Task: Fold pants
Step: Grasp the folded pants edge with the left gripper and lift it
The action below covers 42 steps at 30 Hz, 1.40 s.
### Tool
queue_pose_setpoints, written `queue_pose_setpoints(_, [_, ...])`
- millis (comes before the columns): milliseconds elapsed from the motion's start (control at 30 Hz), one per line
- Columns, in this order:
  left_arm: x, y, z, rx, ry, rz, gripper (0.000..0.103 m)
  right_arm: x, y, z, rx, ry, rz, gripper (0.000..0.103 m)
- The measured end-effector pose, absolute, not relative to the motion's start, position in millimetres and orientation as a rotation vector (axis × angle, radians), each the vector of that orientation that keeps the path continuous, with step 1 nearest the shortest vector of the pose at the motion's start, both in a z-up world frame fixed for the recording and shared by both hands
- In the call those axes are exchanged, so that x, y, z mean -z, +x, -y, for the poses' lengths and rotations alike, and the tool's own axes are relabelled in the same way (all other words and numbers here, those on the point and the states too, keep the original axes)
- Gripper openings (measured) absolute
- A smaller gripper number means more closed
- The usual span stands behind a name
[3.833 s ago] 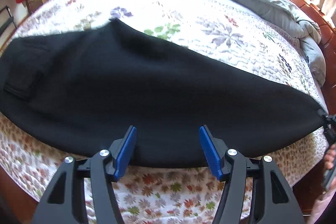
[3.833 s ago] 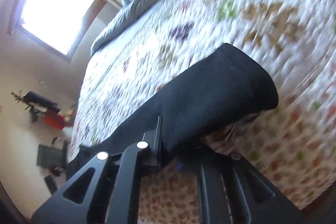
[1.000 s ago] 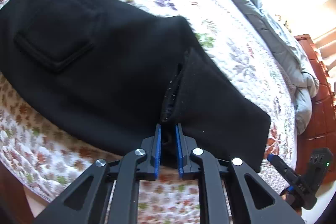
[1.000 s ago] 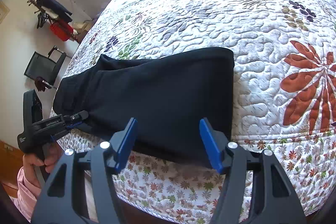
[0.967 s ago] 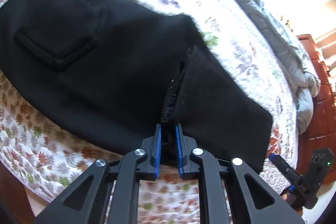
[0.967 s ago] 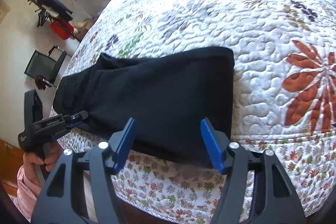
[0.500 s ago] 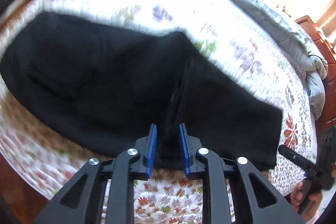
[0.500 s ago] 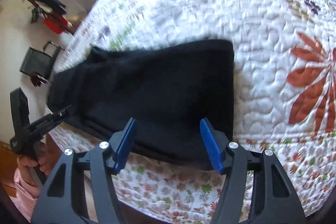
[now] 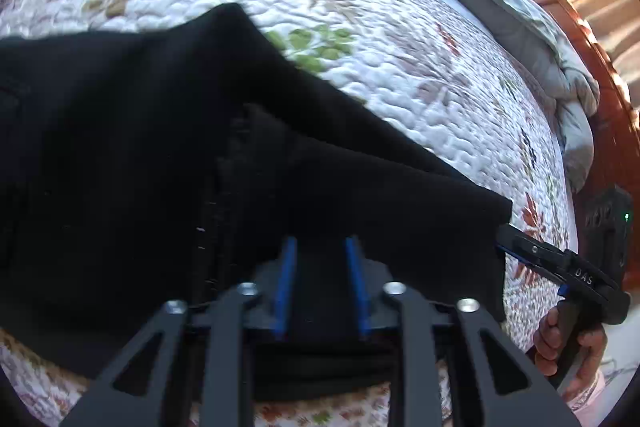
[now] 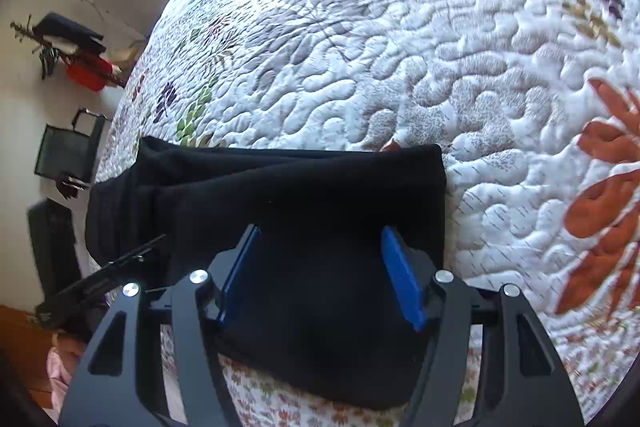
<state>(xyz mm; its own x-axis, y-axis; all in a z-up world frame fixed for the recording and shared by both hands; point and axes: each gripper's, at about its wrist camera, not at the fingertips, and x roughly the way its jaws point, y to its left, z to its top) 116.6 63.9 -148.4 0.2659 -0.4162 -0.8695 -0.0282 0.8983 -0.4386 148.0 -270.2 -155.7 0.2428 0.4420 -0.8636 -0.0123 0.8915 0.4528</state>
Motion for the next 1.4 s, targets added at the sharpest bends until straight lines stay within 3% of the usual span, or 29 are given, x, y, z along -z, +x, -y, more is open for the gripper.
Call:
queue_pose_setpoints(133, [148.4, 112.1, -81.1, 0.291, -0.504, -1.294, 0.016, 155.0, 145.3, 277.4, -0.332, 0.436, -1.289, 0.063])
queue_pose_setpoints(200, [140.7, 102.5, -84.0, 0.267, -0.491, -1.276, 0.021, 143.9, 136.5, 279.9, -0.334, 0.447, -1.269, 0.063])
queue_pose_setpoints(267, [130.9, 90.2, -85.6, 0.259, -0.465, -1.238, 0.043, 134.1, 123.6, 282.7, -0.350, 0.460, -1.249, 0.063])
queue_pose_setpoints(733, [131.5, 62.6, -78.9, 0.250, -0.399, -1.222, 0.044, 144.9, 82.4, 280.1, -0.313, 0.465, -1.291, 0.066])
queue_pose_setpoints(800, [119.6, 51.7, -92.2, 0.241, -0.405, -1.190, 0.049, 131.1, 75.4, 277.4, -0.334, 0.458, -1.257, 0.066])
queue_pose_setpoints(867, [112.5, 43.2, -104.6, 0.210, -0.387, -1.160, 0.062, 121.2, 68.7, 274.2, -0.345, 0.440, -1.237, 0.068])
queue_pose_setpoints(1200, [126.5, -0.6, -297.1, -0.172, -0.704, -1.071, 0.063, 128.8, 61.0, 256.6, -0.323, 0.356, -1.248, 0.069])
queue_pose_setpoints(1400, [151.2, 13.3, -361.8, -0.196, -0.935, -1.015, 0.063, 133.7, 66.8, 247.3, -0.299, 0.289, -1.250, 0.069])
